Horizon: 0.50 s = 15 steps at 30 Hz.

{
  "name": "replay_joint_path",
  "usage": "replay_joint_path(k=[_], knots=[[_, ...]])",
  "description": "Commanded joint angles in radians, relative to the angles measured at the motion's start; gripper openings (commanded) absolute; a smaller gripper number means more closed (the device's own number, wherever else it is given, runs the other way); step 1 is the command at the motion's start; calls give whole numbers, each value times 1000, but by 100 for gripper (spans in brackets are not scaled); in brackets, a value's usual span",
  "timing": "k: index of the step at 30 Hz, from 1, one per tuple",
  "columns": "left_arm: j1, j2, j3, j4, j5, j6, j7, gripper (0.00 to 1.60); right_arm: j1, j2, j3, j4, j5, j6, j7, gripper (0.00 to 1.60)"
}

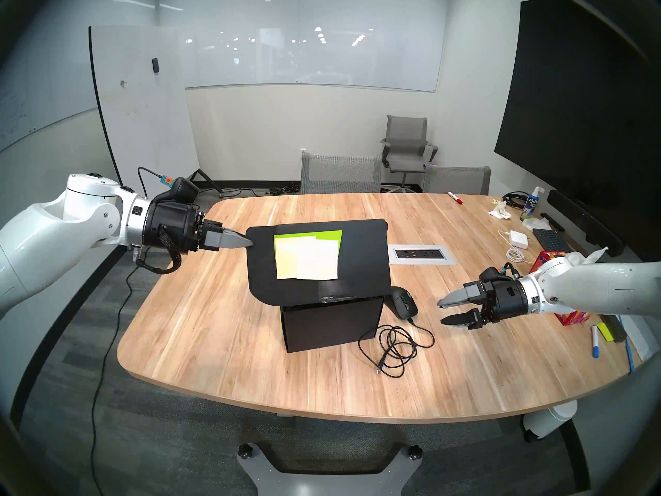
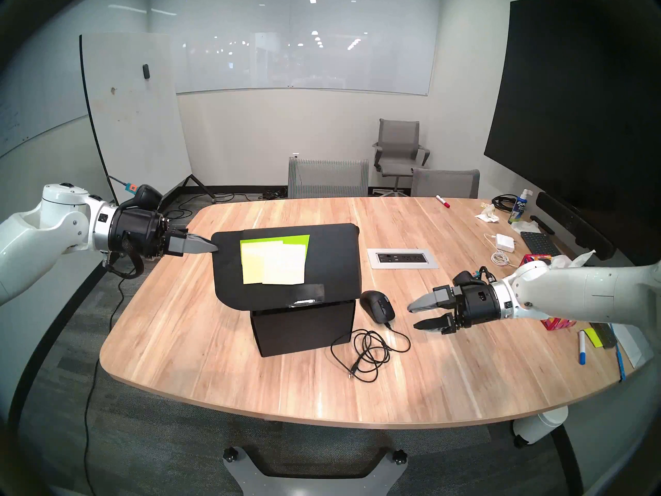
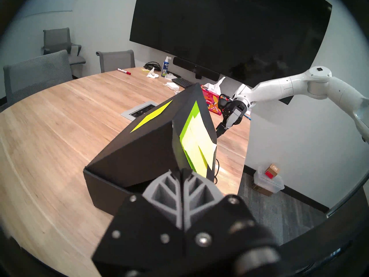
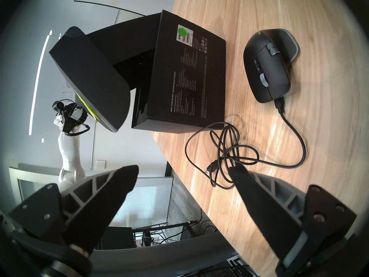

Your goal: Open the box and place the mouse inside

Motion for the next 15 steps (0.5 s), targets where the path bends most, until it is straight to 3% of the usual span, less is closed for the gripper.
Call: replay_joint_path(k=[1, 15], knots=[[-54, -27, -39, 4, -24, 37, 5, 0, 13, 0, 9, 2, 2, 2, 6, 160], [-112, -132, -40, 70, -7, 191, 120, 0, 13, 0, 9, 2, 2, 2, 6, 160]])
